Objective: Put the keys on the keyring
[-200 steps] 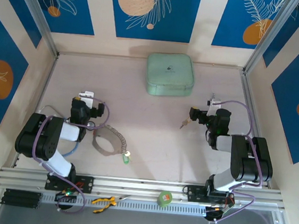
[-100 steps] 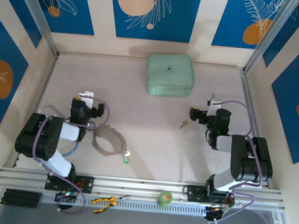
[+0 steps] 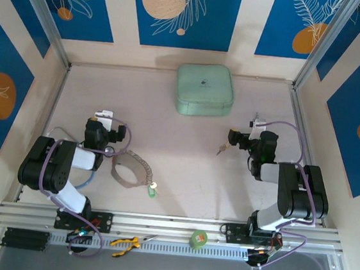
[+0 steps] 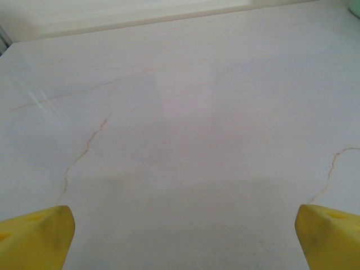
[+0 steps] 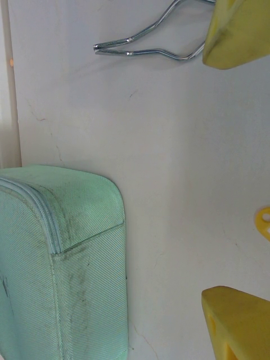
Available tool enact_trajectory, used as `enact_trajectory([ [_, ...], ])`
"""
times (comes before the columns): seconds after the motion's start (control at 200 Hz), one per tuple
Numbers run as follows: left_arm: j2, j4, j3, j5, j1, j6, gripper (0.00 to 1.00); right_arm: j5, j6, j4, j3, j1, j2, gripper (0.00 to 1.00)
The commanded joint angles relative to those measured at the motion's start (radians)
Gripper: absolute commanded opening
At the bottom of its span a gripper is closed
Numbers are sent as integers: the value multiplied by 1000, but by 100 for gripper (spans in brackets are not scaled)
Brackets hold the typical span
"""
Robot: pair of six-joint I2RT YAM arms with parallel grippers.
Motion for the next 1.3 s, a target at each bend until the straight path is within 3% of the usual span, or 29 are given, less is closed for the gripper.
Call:
enact_trajectory([
  [0.0, -15, 8, 16, 31, 13, -1, 100, -12, 6, 9, 11, -6, 4, 99],
  [0.135, -66, 16, -9, 11, 13, -6, 100, -155, -27, -133, 53, -26, -78, 99],
  [0.225, -140, -115, 28, -44, 14, -28, 100, -117, -19, -350, 141, -12, -176, 99],
  [0.325, -215, -272, 85, -63, 13, -28, 100, -94, 45, -427, 171, -1, -253, 99],
  [0.48, -333, -334, 83, -85, 12, -60, 100, -112, 183, -538, 191, 25, -329, 97],
  [0.64, -434, -526, 128, 5, 12, -167, 100, -93, 290, -732, 237, 107, -359, 89],
  [0.8, -396, -662, 206, 153, 11, -247, 100, -97, 399, -1006, 343, 220, -326, 86],
  [0.88, -402, -839, 275, 135, 13, -292, 98, -17, 483, -1096, 381, 294, -310, 87],
  [1.115, -576, -1086, 247, 141, 0, -421, 89, 43, 575, -1108, 384, 514, -295, 82],
  [1.29, -627, -1270, 242, 84, -112, -498, 81, 26, 575, -1090, 416, 596, -242, 81],
])
